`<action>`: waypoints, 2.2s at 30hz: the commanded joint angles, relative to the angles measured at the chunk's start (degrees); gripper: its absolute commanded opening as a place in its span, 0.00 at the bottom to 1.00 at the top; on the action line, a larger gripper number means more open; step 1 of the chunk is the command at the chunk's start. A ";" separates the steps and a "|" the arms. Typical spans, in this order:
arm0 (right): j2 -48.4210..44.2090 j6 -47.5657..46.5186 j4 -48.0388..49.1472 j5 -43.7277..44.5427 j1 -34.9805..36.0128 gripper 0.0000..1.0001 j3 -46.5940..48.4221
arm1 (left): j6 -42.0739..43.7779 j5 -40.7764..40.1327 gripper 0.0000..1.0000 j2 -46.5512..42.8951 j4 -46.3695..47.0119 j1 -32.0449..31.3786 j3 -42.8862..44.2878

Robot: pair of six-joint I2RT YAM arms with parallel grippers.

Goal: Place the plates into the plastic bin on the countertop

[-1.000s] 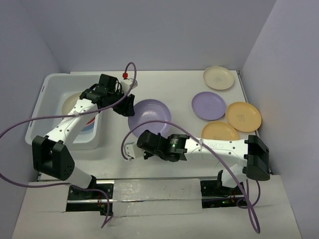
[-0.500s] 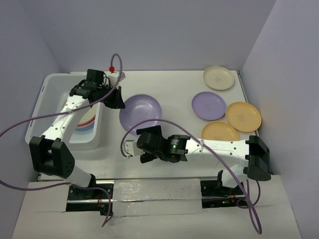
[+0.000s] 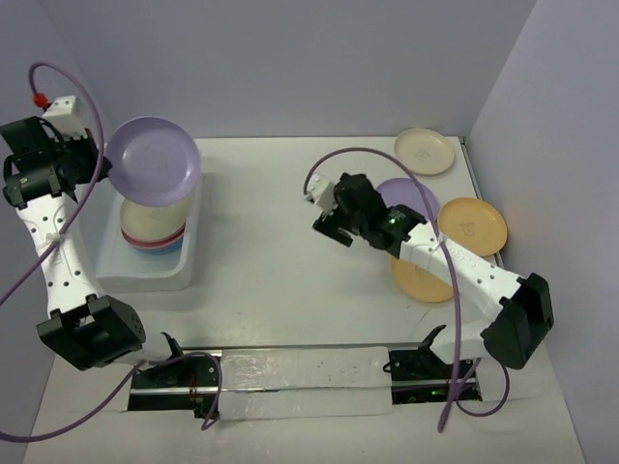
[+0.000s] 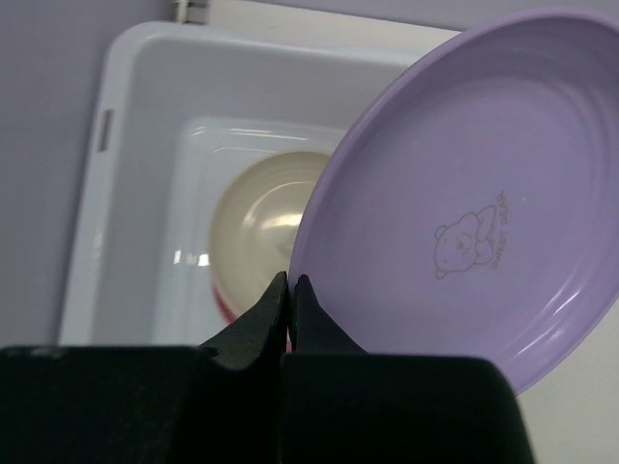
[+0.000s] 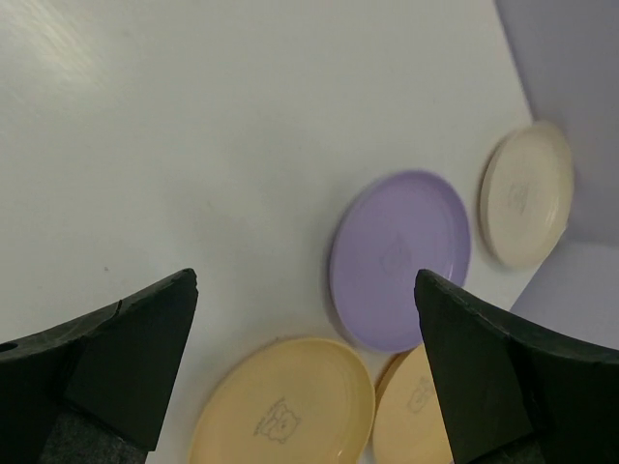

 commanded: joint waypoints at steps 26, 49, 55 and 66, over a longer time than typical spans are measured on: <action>25.35 7.39 2.62 -19.84 -29.90 0.73 5.83 | 5.52 -4.89 0.93 10.33 1.18 6.36 -5.49; 28.06 0.37 -2.21 -24.08 -24.47 0.00 9.37 | 0.79 8.00 0.99 7.27 -4.82 5.76 8.79; 14.91 -3.77 -2.08 -19.45 -8.66 0.00 4.37 | 0.39 12.47 0.99 5.97 -5.38 0.13 10.04; 5.84 -10.97 0.63 -1.24 20.71 0.00 -4.37 | 4.12 8.23 0.89 4.87 -8.29 -26.31 3.86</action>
